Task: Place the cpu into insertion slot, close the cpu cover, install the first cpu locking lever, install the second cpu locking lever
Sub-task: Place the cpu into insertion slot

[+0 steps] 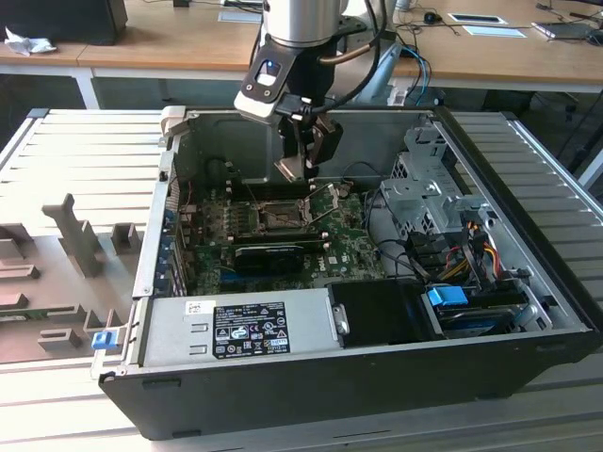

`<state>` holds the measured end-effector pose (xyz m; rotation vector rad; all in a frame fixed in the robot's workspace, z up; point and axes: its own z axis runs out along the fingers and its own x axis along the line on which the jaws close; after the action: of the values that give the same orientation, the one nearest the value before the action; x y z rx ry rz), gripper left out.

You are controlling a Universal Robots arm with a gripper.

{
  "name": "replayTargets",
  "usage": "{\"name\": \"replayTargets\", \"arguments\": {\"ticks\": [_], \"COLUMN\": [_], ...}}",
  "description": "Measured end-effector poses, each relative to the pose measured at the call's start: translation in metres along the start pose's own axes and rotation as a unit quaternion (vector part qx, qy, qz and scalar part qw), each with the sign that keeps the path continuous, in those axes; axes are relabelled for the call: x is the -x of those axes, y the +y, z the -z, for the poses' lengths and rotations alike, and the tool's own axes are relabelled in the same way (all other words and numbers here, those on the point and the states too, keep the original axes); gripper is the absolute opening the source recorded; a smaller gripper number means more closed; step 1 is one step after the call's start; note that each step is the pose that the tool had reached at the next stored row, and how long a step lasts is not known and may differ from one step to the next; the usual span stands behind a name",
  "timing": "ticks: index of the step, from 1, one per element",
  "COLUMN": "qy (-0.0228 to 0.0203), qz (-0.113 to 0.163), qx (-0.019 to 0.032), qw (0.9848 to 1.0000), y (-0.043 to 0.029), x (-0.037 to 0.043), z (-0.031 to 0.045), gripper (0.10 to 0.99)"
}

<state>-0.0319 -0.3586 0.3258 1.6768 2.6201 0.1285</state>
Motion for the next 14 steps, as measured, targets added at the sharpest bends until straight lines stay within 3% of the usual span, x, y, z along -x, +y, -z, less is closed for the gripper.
{"name": "replayTargets", "arguments": {"ticks": [14], "qy": [0.0], "qz": [0.0], "qx": [0.0], "qw": [1.0], "y": [-0.0007], "x": [0.0002], "z": [-0.0077], "gripper": [0.529]}}
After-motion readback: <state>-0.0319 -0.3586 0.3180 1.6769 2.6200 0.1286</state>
